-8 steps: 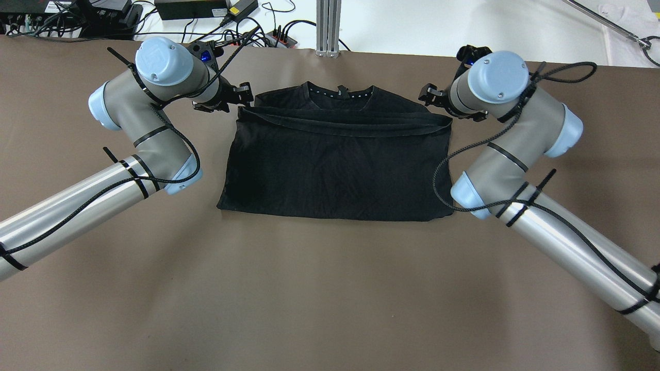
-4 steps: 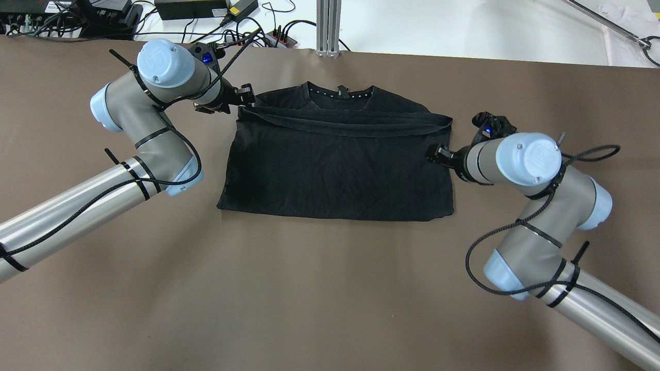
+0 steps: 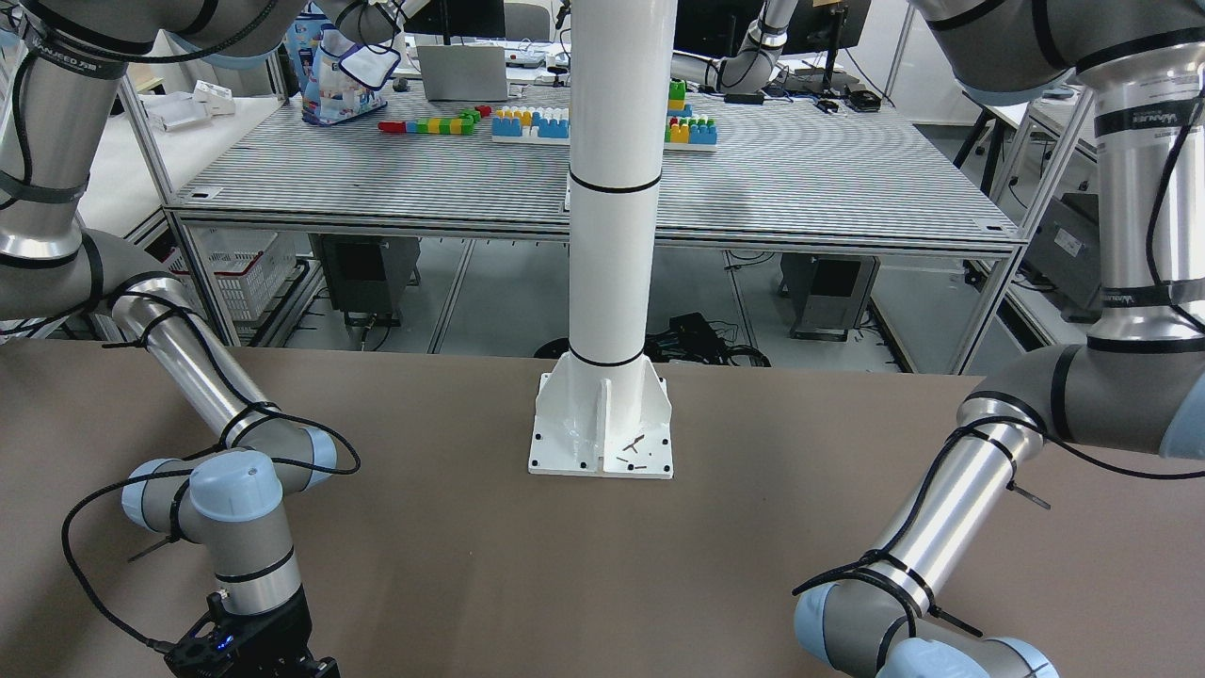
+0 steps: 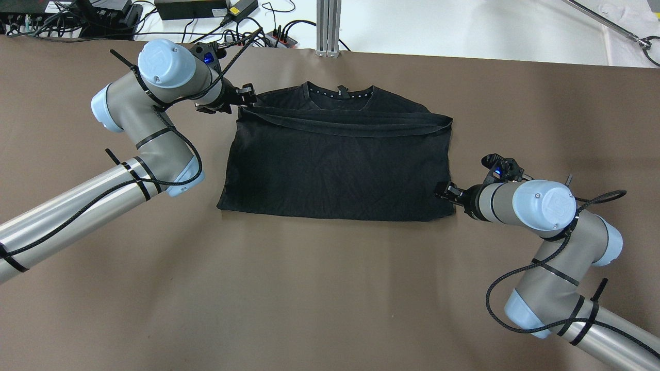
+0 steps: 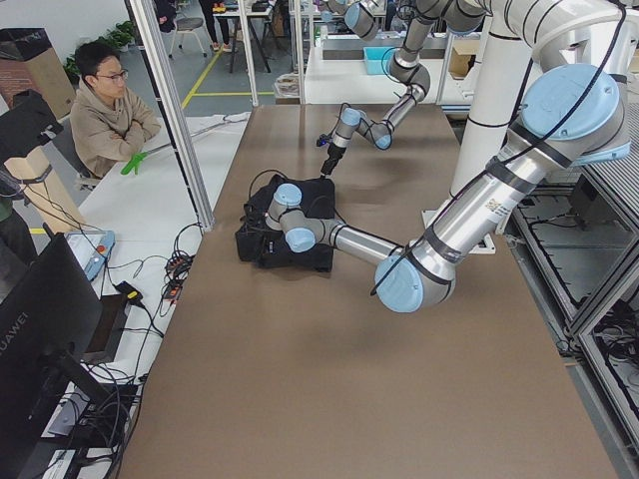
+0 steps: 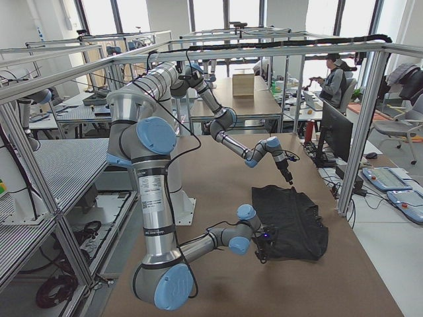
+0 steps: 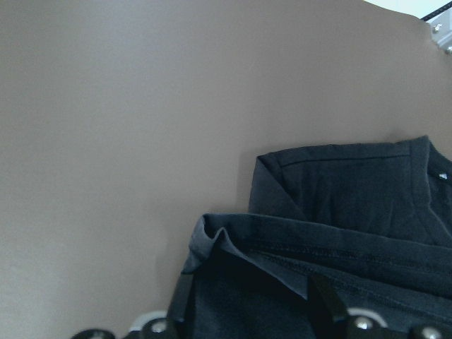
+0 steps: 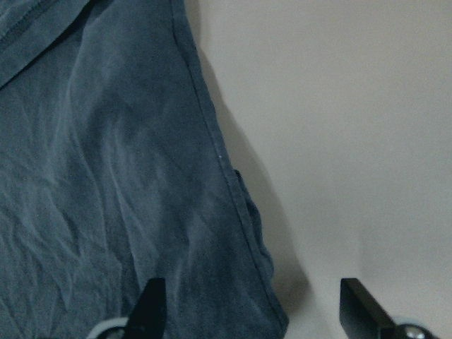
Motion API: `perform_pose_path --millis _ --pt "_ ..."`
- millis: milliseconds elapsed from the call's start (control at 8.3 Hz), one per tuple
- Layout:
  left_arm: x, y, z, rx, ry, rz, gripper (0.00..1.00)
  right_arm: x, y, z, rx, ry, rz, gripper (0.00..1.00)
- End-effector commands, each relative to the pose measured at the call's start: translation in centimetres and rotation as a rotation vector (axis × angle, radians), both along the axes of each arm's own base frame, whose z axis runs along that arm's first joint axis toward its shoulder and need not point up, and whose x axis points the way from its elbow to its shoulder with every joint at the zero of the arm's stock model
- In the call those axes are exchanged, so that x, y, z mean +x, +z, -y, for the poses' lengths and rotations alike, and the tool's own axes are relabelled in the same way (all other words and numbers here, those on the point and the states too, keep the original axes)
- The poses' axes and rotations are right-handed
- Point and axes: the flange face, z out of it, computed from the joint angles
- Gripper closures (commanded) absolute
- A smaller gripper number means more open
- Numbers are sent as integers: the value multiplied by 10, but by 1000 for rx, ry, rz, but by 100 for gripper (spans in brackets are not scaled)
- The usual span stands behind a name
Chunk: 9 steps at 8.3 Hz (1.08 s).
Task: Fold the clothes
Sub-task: 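Move the right gripper to the folded bottom corner and grasp it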
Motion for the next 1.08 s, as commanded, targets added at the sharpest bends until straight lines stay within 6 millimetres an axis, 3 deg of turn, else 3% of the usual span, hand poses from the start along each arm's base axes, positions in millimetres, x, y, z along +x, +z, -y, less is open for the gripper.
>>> perform_pose_path --millis 0,241,482,602,723,843,964 --pt "0 -4 0 0 -4 -6 37 -7 15 -16 -24 -14 -4 30" --pt "2 -7 0 0 -4 -11 37 -12 12 -20 -53 -2 17 50" --pt "2 -12 1 4 -6 -15 37 -18 10 -26 -66 -3 28 59" --pt "2 -12 1 3 -6 -14 37 -22 10 -29 -71 -5 31 70" --pt "2 -12 1 3 -6 -14 37 -22 9 -28 -72 -8 34 92" --pt "2 -10 1 4 -7 -12 37 -22 8 -29 -71 -13 35 100" --pt "2 -9 1 2 -6 -9 37 -18 3 -31 -62 -16 42 100"
